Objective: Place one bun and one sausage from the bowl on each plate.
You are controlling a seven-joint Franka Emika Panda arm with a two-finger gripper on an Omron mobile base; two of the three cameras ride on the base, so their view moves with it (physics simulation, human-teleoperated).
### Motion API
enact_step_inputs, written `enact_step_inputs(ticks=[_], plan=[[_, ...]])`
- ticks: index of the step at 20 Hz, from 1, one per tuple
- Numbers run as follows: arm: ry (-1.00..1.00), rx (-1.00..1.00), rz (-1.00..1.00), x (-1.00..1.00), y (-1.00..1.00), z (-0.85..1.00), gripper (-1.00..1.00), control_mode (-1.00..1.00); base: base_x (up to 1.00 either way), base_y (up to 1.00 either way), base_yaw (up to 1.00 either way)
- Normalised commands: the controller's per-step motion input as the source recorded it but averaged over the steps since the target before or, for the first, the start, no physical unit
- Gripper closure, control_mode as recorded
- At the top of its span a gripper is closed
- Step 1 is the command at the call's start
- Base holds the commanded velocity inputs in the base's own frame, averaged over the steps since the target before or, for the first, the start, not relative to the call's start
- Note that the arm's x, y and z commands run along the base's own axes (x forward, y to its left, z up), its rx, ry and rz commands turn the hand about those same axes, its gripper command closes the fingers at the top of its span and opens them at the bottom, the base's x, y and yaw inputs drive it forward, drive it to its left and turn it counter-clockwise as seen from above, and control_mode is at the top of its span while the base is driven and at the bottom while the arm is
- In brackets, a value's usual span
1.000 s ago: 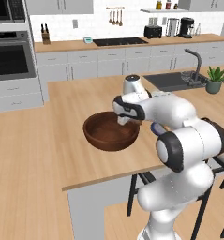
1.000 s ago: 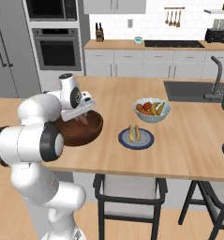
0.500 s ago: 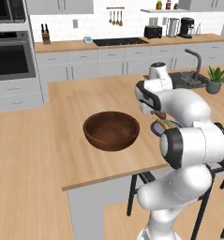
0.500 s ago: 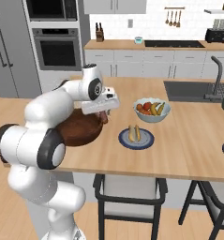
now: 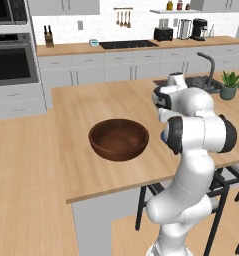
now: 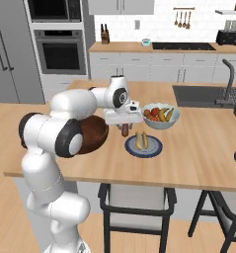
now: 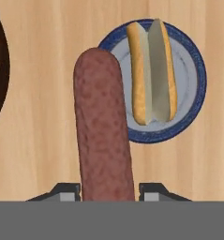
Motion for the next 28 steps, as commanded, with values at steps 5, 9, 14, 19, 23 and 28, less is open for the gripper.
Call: enact_step_inputs(ticks=[5, 9, 14, 19, 23, 28], plan=[[-0.02, 0.01, 0.01, 0.36, 0.00, -0.56, 1.00, -1.00, 0.00, 0.00, 0.00], [0.00, -0.01, 0.01, 0.38, -0.10, -0.48, 1.00, -1.00, 0.00, 0.00, 0.00], [0.03, -0.06, 0.00, 0.16, -0.32, -0.56, 1.00, -1.00, 0.00, 0.00, 0.00], [0.01, -0.07, 0.00, 0.26, -0.14, -0.42, 1.00, -1.00, 0.00, 0.00, 0.00], [0.00, -0.02, 0.00, 0.27, -0.01, -0.20, 1.00, -1.00, 0.00, 0.00, 0.00], [0.00, 0.02, 0.00, 0.14, -0.47, 0.01, -1.00, -1.00, 0.00, 0.00, 0.00]])
